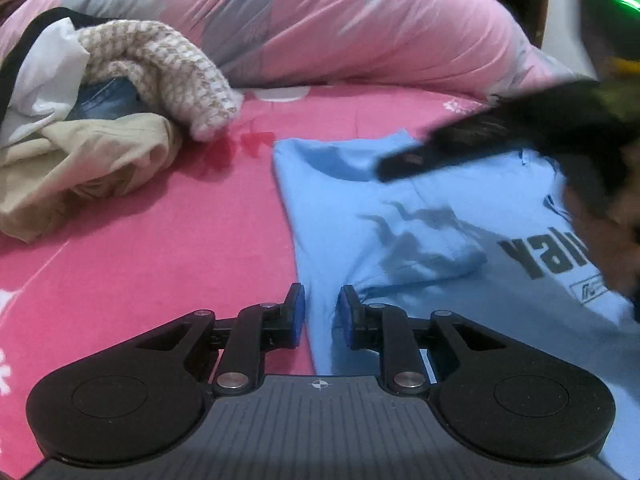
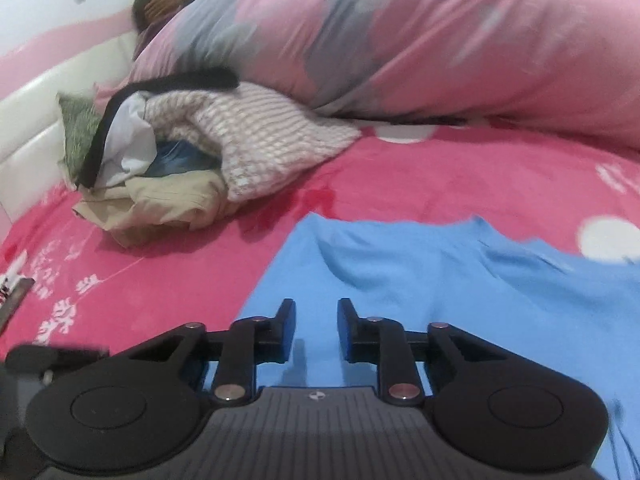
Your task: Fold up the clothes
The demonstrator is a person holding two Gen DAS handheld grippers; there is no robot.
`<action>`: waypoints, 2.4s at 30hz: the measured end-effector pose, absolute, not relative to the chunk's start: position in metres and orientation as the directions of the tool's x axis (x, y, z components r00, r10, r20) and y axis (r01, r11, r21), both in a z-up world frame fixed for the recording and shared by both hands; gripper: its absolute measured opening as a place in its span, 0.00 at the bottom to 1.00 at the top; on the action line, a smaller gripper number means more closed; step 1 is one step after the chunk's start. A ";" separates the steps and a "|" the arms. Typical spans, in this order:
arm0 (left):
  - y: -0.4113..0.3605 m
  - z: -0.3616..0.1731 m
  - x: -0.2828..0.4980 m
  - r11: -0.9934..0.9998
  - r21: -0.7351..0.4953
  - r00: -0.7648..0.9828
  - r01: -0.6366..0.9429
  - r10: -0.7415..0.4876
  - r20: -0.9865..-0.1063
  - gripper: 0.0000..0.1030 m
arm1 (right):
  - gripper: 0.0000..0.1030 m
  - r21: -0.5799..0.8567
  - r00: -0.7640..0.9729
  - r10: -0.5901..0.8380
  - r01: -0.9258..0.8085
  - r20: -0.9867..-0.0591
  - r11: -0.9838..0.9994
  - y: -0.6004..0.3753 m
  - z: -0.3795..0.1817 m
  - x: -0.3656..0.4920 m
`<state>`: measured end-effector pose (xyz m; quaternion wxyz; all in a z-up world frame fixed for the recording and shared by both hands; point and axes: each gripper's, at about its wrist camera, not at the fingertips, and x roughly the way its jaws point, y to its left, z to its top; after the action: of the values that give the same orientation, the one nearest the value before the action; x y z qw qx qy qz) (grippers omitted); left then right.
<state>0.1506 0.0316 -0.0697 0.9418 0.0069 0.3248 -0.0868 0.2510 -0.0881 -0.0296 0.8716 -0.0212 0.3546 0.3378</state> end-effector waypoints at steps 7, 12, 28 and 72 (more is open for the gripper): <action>0.042 -0.075 0.148 0.981 -0.093 0.779 0.172 -0.193 -0.596 0.20 | 0.10 0.147 0.588 0.487 -0.530 -0.646 0.835 -0.070 -0.064 0.334; 0.050 -0.075 0.149 0.975 -0.141 0.772 0.170 -0.221 -0.596 0.20 | 0.12 0.268 0.661 0.442 -0.353 -0.607 0.896 -0.107 -0.052 0.366; 0.068 -0.073 0.154 0.957 -0.246 0.748 0.156 -0.277 -0.603 0.21 | 0.12 0.199 0.639 0.417 -0.386 -0.646 0.901 -0.150 -0.034 0.265; -0.027 -0.025 0.017 0.992 0.040 0.686 0.119 -0.053 -0.726 0.66 | 0.24 0.156 0.753 0.095 0.010 -0.651 0.988 -0.318 -0.054 -0.060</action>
<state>0.0171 -0.0269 -0.0248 0.9172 0.0419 0.3935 -0.0468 -0.0603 -0.3179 -0.0545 0.9333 0.0750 0.3506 0.0226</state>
